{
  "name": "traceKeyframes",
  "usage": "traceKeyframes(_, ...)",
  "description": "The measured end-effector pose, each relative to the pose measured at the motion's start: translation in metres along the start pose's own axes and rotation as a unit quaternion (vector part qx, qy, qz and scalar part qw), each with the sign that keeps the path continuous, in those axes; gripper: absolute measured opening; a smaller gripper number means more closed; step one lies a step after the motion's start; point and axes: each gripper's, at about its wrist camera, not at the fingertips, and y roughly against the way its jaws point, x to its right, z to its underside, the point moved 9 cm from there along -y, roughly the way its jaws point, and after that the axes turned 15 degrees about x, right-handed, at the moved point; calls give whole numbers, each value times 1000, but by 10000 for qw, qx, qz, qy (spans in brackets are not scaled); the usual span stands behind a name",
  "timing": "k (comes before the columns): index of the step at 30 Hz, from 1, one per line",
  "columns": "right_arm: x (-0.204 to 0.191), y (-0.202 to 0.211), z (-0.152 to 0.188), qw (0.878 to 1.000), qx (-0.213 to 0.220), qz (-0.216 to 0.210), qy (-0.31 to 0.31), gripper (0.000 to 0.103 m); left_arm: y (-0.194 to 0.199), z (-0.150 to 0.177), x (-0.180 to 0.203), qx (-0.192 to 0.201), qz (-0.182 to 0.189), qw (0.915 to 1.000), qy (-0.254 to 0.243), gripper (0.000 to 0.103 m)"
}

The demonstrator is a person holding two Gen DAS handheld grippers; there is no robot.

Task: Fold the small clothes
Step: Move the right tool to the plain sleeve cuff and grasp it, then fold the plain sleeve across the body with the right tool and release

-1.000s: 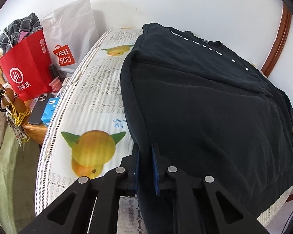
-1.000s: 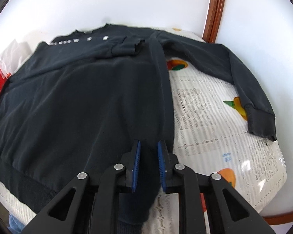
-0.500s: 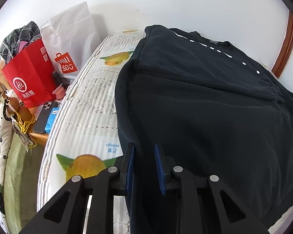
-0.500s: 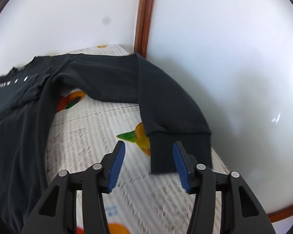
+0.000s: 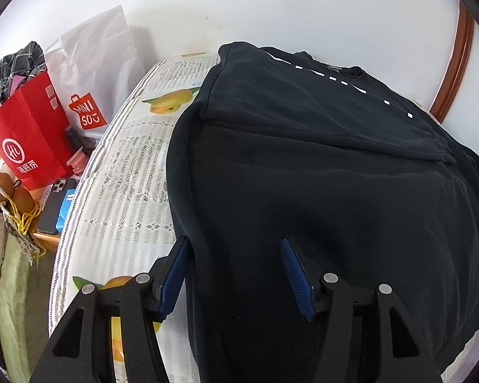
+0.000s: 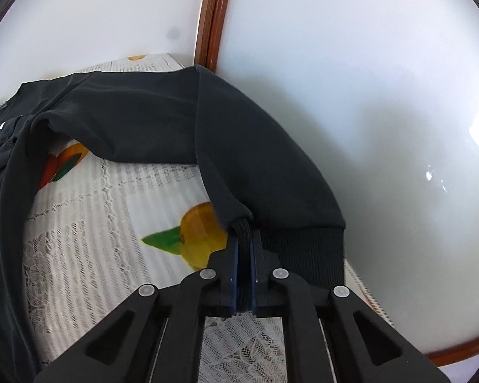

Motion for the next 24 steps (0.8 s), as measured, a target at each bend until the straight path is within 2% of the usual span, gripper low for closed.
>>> traceKeyframes(5, -30, 48, -52, 9974, 474, -472, -268, 5, 7, 3, -9, 56, 64, 10000, 32, 56)
traceKeyframes(8, -64, 76, -83, 9945, 527, -842, -339, 5, 10, 4, -13, 95, 64, 9999, 10, 56)
traceKeyframes(11, -115, 105, -116, 9876, 670, -1383, -331, 5, 9, 5, -20, 122, -30, 9999, -50, 56)
traceKeyframes(14, -179, 132, -143, 9773, 785, -1959, -160, 5, 4, 7, -25, 108, -82, 9999, -26, 57)
traceKeyframes(18, -280, 164, -162, 9585, 798, -2734, 94, 5, 1, 7, -32, 213, -78, 9997, 99, 63)
traceKeyframes(21, -349, 183, -166, 9442, 803, -3181, 304, 5, -1, 7, -34, 234, -117, 9996, 88, 69)
traceKeyframes(24, -414, 194, -161, 9289, 628, -3615, 505, 5, -2, 8, -34, 210, -154, 9996, 76, 75)
